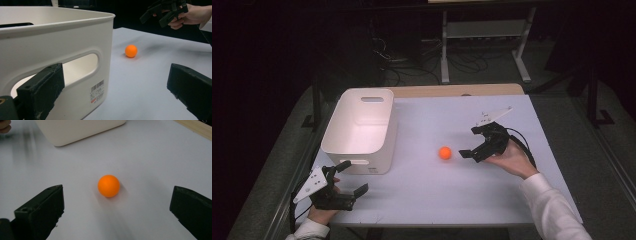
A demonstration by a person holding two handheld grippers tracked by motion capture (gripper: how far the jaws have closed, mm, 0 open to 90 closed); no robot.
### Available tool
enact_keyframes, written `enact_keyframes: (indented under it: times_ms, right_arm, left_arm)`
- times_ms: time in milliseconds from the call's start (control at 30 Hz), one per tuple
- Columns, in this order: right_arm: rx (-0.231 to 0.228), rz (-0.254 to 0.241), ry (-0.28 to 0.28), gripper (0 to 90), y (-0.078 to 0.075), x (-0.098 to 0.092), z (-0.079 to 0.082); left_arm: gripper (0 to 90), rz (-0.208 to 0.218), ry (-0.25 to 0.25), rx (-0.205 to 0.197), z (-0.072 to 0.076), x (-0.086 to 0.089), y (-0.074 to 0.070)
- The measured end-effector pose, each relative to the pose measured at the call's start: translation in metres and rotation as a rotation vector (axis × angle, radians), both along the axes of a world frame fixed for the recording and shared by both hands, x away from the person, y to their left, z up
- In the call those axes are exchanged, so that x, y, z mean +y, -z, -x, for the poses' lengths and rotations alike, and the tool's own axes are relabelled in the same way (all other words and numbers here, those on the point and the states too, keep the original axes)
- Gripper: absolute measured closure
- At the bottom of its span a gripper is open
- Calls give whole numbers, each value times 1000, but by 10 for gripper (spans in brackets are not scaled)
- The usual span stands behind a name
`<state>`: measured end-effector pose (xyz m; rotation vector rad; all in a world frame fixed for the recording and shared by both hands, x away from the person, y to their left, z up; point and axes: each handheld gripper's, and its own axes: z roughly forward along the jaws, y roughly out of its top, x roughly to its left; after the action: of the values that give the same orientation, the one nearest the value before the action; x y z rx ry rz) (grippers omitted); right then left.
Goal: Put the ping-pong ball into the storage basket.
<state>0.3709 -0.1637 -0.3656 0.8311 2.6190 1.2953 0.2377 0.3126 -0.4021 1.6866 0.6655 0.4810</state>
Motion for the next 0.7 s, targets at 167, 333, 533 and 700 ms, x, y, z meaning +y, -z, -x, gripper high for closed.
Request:
enact_keyframes:
  times_ms: [167, 333, 533, 700]
  right_arm:
    - [2, 5, -9, 0, 0, 3, -3]
    - [7, 13, -17, 0, 0, 7, -6]
    - [14, 13, -25, 0, -1, 12, -10]
    - [24, 19, -36, 0, 0, 16, -13]
  left_arm:
    - [7, 0, 0, 0, 0, 0, 0]
    - [7, 1, 0, 0, 0, 0, 0]
    - [7, 0, 1, -2, 0, 0, 0]
    - [7, 1, 1, -3, 0, 0, 0]
